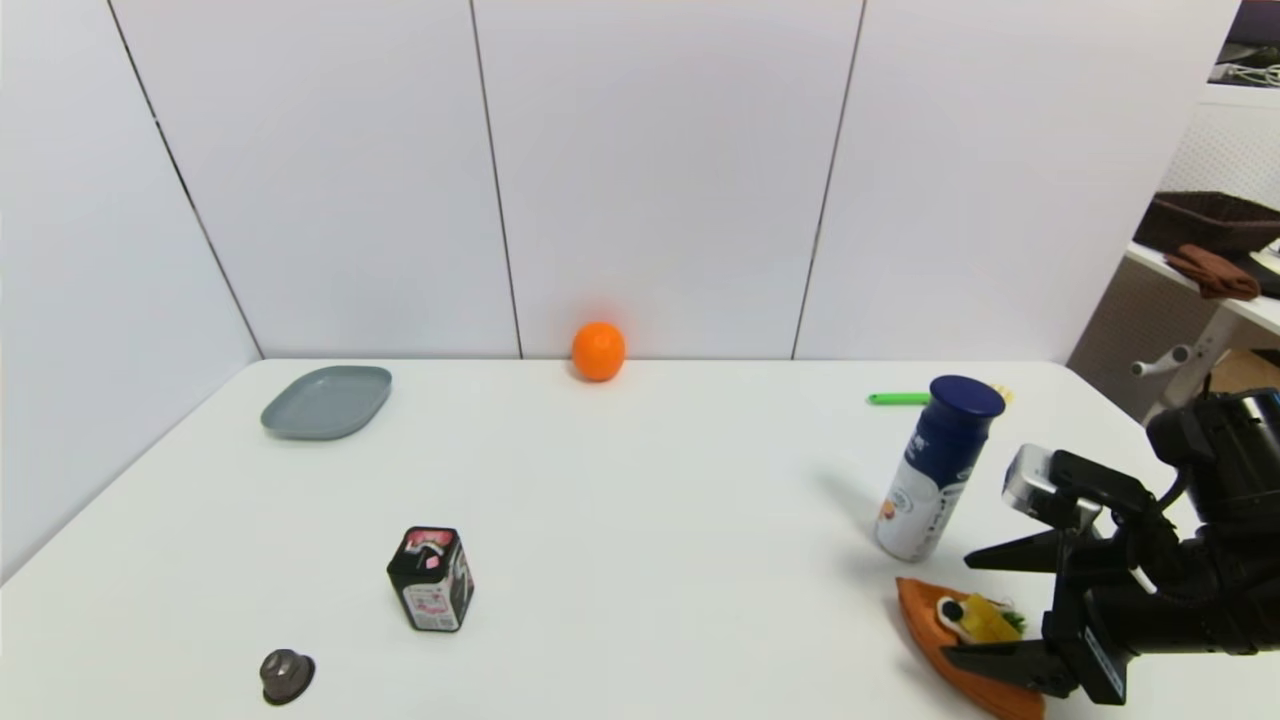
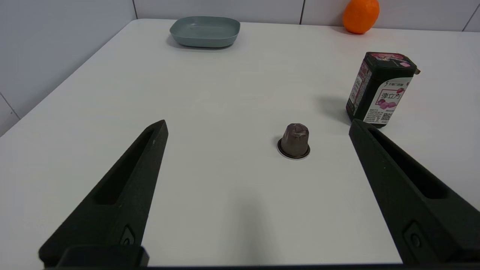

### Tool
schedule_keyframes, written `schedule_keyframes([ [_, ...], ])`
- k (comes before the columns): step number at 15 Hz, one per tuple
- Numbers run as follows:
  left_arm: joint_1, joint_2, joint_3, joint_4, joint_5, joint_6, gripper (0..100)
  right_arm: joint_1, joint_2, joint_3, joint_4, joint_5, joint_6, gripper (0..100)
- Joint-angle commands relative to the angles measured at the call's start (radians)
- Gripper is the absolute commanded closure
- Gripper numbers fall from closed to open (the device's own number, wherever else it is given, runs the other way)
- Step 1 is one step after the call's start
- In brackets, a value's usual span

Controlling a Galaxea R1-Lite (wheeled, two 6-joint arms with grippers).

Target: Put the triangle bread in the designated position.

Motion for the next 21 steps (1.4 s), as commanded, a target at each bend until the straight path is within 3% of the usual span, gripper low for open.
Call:
schedule_keyframes([
  [1, 0.0, 0.001, 0.0, 0.0, 0.0, 0.0, 0, -0.061, -0.123, -0.006, 0.033, -0.03, 0.028, 0],
  [4, 0.0, 0.001, 0.0, 0.0, 0.0, -0.002, 0, -0.073, -0.276, -0.018, 0.166, -0.147, 0.177, 0],
  [6, 0.0, 0.001, 0.0, 0.0, 0.0, 0.0, 0, -0.061, -0.39, -0.017, 0.188, -0.203, 0.297, 0],
  [10, 0.0, 0.001, 0.0, 0.0, 0.0, 0.0, 0, -0.058, -0.661, 0.022, 0.182, -0.245, 0.505, 0],
  [12, 0.0, 0.001, 0.0, 0.0, 0.0, 0.0, 0, -0.057, -0.772, 0.076, 0.163, -0.371, 0.584, 0],
  [13, 0.0, 0.001, 0.0, 0.0, 0.0, -0.002, 0, -0.057, -0.83, 0.134, 0.131, -0.417, 0.585, 0],
  [17, 0.0, 0.001, 0.0, 0.0, 0.0, 0.0, 0, -0.064, -1.095, 0.385, -0.055, -0.423, 0.579, 0],
  [21, 0.0, 0.001, 0.0, 0.0, 0.0, -0.002, 0, -0.13, -1.292, 0.519, -0.041, -0.421, 0.562, 0],
])
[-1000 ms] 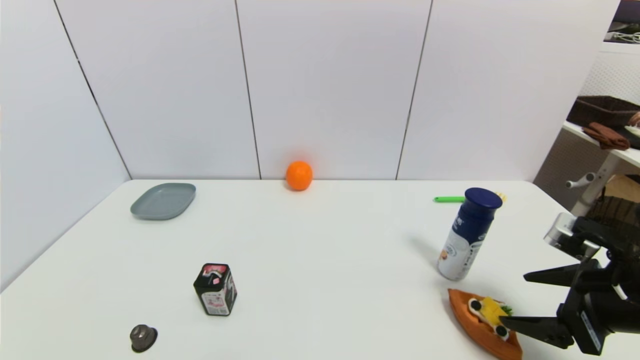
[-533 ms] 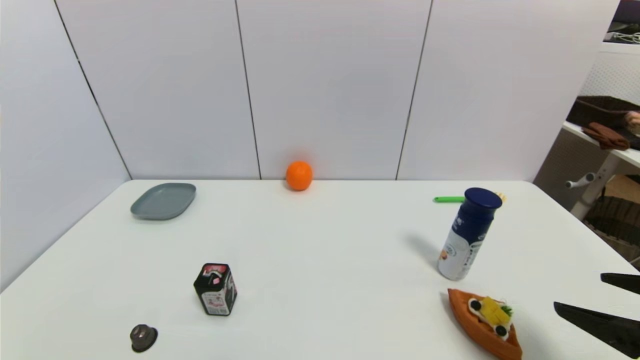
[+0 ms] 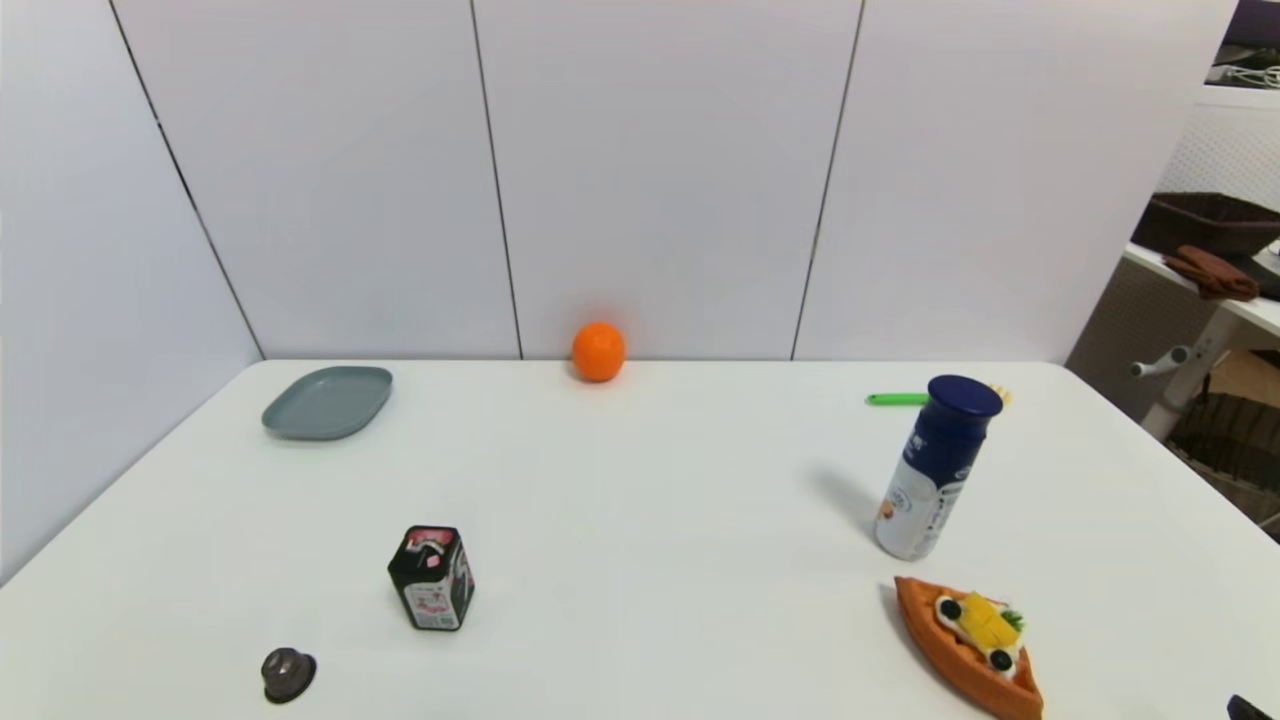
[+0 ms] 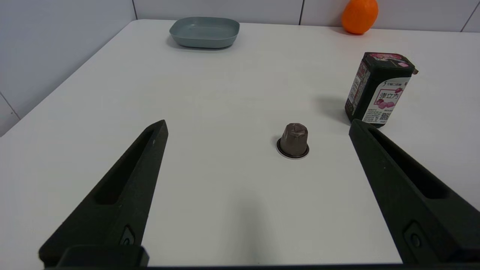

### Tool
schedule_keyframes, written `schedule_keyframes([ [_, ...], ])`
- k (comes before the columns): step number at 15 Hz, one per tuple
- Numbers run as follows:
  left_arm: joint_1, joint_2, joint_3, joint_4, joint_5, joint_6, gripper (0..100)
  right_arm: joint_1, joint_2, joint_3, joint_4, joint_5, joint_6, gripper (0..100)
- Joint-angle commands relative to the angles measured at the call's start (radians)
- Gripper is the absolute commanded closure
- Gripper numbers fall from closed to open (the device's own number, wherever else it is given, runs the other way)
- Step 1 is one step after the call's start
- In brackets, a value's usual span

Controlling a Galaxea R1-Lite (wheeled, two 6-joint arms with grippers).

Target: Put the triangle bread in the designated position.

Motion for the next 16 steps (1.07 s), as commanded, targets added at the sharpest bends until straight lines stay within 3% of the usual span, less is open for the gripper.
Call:
schedule_keyframes([
  [1, 0.0, 0.001, 0.0, 0.0, 0.0, 0.0, 0, -0.052, -0.267, 0.172, -0.006, -0.002, -0.018, 0],
  [6, 0.0, 0.001, 0.0, 0.0, 0.0, 0.0, 0, -0.048, -0.414, 0.181, -0.005, -0.016, -0.028, 0],
  [8, 0.0, 0.001, 0.0, 0.0, 0.0, -0.002, 0, -0.048, -0.426, 0.218, -0.017, -0.036, -0.089, 0],
  [16, 0.0, 0.001, 0.0, 0.0, 0.0, 0.0, 0, -0.048, -0.428, 0.214, -0.014, -0.057, 0.035, 0],
])
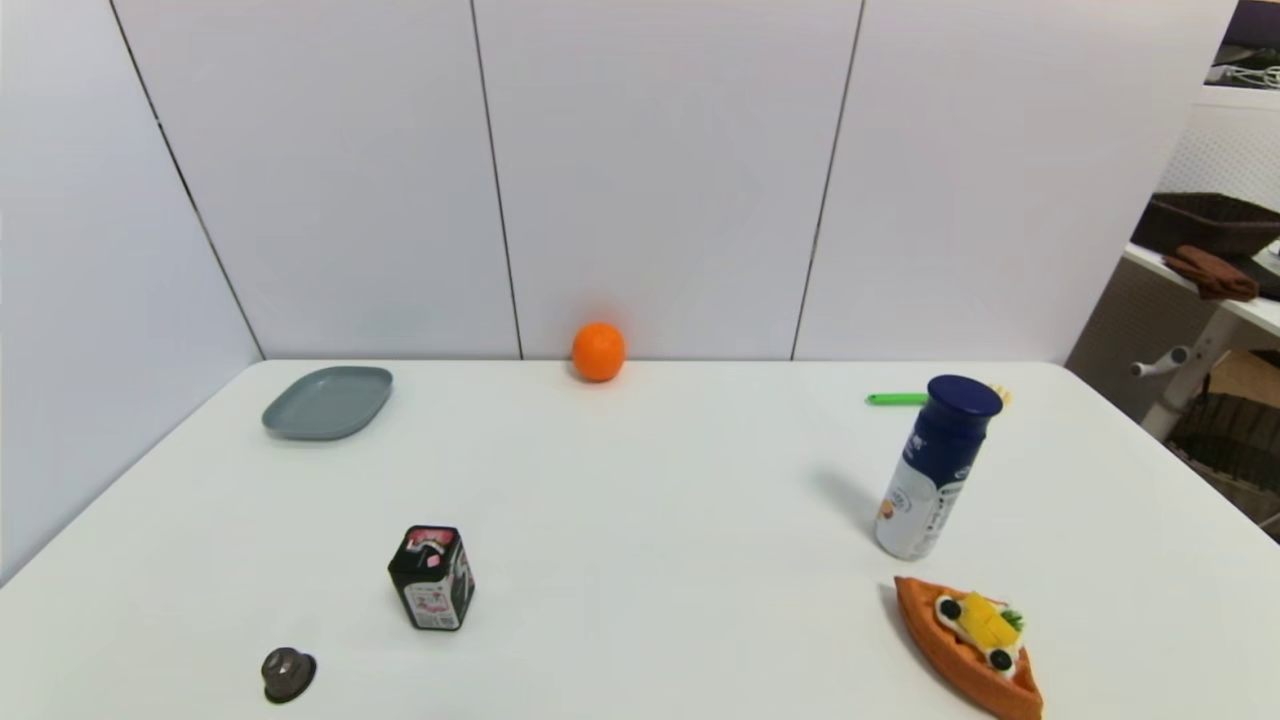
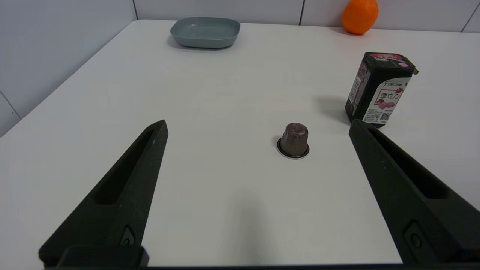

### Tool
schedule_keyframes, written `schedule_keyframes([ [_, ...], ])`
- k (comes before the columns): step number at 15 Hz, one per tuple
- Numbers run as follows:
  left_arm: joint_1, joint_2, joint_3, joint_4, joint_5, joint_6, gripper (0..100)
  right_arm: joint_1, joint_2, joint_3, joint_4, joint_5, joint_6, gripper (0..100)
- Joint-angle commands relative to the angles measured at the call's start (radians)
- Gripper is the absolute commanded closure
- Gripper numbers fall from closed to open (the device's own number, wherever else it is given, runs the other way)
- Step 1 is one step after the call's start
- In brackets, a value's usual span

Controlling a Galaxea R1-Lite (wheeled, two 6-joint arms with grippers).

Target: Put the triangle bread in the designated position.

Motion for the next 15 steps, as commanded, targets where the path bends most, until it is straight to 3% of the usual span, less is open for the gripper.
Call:
schedule_keyframes([
  [1, 0.0, 0.001, 0.0, 0.0, 0.0, -0.001, 0, 0.0, 0.001, 0.0, -0.001, -0.017, 0.059, 0],
  [15, 0.0, 0.001, 0.0, 0.0, 0.0, 0.0, 0, 0.0, 0.001, 0.0, -0.003, -0.033, 0.074, 0],
])
